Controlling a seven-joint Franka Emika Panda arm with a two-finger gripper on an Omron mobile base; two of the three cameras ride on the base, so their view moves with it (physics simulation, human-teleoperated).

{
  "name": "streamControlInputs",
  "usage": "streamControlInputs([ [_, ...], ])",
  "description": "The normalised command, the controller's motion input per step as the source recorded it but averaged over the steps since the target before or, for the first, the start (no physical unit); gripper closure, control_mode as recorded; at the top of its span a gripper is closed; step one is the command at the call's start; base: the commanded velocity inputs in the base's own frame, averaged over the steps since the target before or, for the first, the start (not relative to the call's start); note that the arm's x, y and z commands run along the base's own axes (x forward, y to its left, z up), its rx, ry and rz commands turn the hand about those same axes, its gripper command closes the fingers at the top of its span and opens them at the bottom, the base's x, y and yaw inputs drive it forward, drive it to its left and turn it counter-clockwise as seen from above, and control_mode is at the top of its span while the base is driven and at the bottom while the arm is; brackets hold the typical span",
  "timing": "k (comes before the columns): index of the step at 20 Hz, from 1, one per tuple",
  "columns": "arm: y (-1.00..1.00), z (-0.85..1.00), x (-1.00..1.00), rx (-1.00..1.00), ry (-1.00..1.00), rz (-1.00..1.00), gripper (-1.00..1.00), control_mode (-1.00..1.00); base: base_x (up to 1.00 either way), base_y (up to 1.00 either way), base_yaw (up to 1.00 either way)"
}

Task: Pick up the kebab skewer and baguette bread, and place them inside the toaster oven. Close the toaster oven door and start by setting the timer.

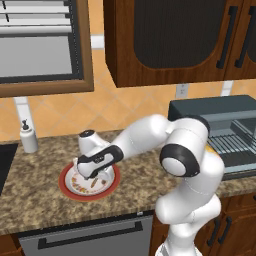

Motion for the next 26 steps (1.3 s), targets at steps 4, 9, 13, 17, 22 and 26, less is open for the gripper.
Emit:
streamControlInputs([
  [4, 0.0, -0.31, 0.0, 0.0, 0.0, -0.01, -1.0, -1.0, 0.0, 0.0, 0.0],
  [9, 0.0, -0.22, 0.0, 0.0, 0.0, 0.0, 1.0, -1.0, 0.0, 0.0, 0.0],
  [13, -0.05, -0.6, -0.08, 0.0, 0.0, 0.0, 1.0, -1.0, 0.0, 0.0, 0.0],
  [17, -0.52, -0.51, -0.25, 0.02, -0.02, -0.01, 1.0, -1.0, 0.0, 0.0, 0.0],
  [22, -0.65, -0.07, -0.35, 0.02, 0.0, 0.0, 1.0, -1.0, 0.0, 0.0, 0.0],
  [26, -0.7, 0.28, -0.56, 0.03, -0.02, 0.0, 1.0, -1.0, 0.0, 0.0, 0.0],
])
